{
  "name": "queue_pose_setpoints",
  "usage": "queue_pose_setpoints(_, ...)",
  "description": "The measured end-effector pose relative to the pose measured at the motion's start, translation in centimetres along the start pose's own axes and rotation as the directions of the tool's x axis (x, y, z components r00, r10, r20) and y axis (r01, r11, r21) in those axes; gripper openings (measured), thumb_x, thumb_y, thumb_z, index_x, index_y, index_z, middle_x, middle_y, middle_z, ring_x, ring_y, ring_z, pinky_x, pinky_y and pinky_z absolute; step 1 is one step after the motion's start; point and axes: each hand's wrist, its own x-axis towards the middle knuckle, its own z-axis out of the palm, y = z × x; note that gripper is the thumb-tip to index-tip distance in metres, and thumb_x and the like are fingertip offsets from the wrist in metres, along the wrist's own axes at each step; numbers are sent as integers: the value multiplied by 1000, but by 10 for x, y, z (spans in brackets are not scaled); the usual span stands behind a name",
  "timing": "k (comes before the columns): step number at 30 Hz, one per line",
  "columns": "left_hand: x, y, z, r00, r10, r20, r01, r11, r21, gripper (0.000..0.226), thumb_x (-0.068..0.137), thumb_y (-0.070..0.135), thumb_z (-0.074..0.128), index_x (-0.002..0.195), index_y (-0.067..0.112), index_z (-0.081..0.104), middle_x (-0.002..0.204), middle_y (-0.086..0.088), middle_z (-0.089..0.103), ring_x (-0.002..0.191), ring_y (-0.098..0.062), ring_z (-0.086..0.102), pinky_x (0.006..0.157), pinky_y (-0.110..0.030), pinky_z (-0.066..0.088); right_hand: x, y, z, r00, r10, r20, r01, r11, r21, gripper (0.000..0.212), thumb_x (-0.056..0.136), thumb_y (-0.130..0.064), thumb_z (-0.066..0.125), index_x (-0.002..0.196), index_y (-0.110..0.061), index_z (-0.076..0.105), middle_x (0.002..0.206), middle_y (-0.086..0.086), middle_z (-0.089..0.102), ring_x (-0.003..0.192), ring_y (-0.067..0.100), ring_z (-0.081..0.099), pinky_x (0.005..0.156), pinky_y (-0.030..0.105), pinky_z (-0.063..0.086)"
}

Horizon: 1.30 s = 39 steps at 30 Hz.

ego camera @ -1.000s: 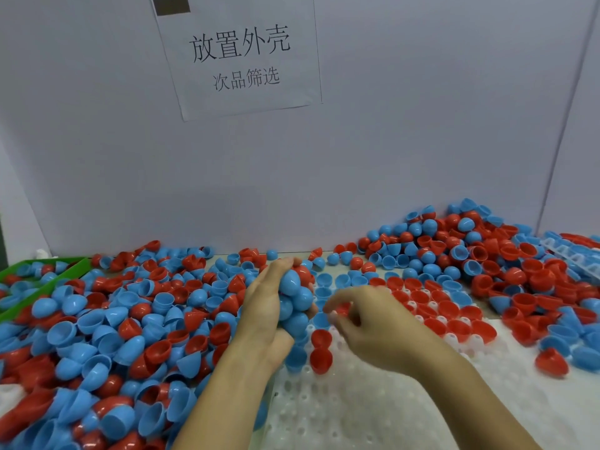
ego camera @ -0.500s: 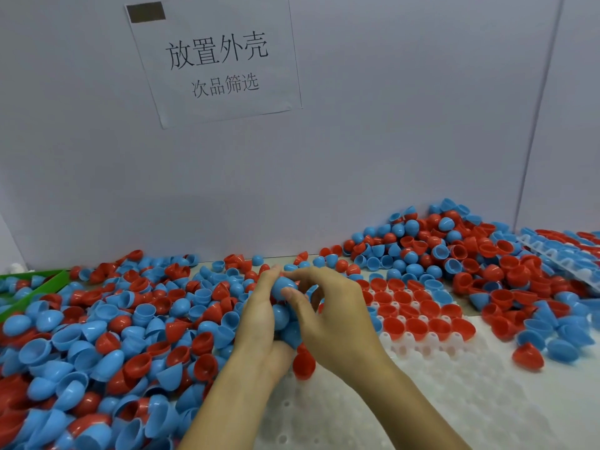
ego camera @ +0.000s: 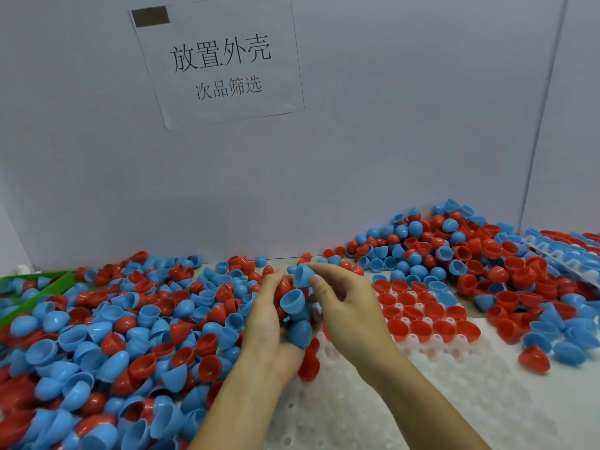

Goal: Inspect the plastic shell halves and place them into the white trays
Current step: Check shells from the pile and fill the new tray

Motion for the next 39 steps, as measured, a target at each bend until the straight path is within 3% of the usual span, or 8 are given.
queue_pose_setpoints(5,2,-1,1,998,0,-69,-1,1000,-2,36,89,36,69,115,11,73,103,-19,76,90,-31,76,58,-36,61,-1,6,3,999,-12,-29,9,995,-102,25,101,-19,54,113,-39,64,104,-13,68,96,2,65,80,20,58)
queue_pose_setpoints(11,6,-2,-1,993,14,-115,-9,999,41,33,86,35,72,109,12,72,104,-18,76,94,-31,74,65,-40,61,-1,5,-2,987,-159,11,155,943,-293,15,98,-20,60,107,-31,64,87,-14,65,84,-3,64,64,12,53)
queue_pose_setpoints(15,8,1,-5,993,25,-118,-21,999,30,33,87,35,73,105,8,70,112,-23,72,99,-30,71,97,-49,55,0,2,-14,989,-133,67,147,945,-293,9,93,-22,66,92,-28,59,71,-8,62,71,-1,62,61,14,51)
queue_pose_setpoints(20,13,3,-11,990,27,-141,-26,1000,9,26,87,35,74,72,14,68,74,-9,69,66,-20,68,60,-34,58,1,-3,-26,949,41,312,44,964,-261,19,96,-29,61,79,-24,68,71,7,64,61,14,57,61,23,51)
queue_pose_setpoints(23,13,4,-9,985,32,-169,-35,999,-15,24,88,35,74,85,11,68,74,-10,65,57,-16,60,49,-26,50,4,-2,-28,991,-23,129,45,986,-162,26,95,-32,61,75,-20,71,64,2,60,59,7,52,58,18,46)
queue_pose_setpoints(26,13,2,-6,978,85,-193,-79,996,39,27,88,36,74,83,10,67,73,-11,62,55,-16,55,48,-27,48,7,3,-25,987,-112,-116,80,964,-252,19,92,-35,64,79,-24,73,83,-6,66,76,4,58,70,13,47)
queue_pose_setpoints(33,14,-7,-7,959,191,-210,-160,975,154,27,93,36,69,107,13,72,100,-17,76,91,-34,75,77,-48,63,-1,4,-4,978,-165,128,206,873,-443,32,96,-36,57,78,-15,73,83,-3,61,83,11,55,75,26,50)
queue_pose_setpoints(39,15,-6,-7,940,261,-222,-210,951,226,20,92,34,70,95,16,76,93,-13,77,91,-34,75,83,-54,61,-1,4,-2,989,-138,51,147,916,-374,23,100,-22,56,87,-14,75,81,-1,70,80,15,64,75,33,56)
